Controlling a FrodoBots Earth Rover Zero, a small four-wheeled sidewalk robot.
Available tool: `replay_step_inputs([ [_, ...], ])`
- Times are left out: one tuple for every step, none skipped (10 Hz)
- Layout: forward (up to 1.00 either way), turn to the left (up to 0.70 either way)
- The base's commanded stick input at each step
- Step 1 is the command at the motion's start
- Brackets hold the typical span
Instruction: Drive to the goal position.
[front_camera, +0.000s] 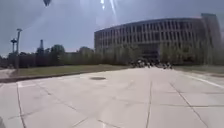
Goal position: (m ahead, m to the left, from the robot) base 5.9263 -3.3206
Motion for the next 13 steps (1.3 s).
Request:
replay_step_inputs([
  [0.7,0.0],
  [0.7,0.0],
  [0.7,0.0],
  [0.7,0.0],
  [0.7,0.0],
  [0.7,0.0],
  [0.7,-0.01],
  [0.7,-0.05],
  [0.7,-0.32],
  [0.7,-0.34],
  [0.7,-0.35],
  [0.7,-0.35],
  [0.7,-0.35],
])
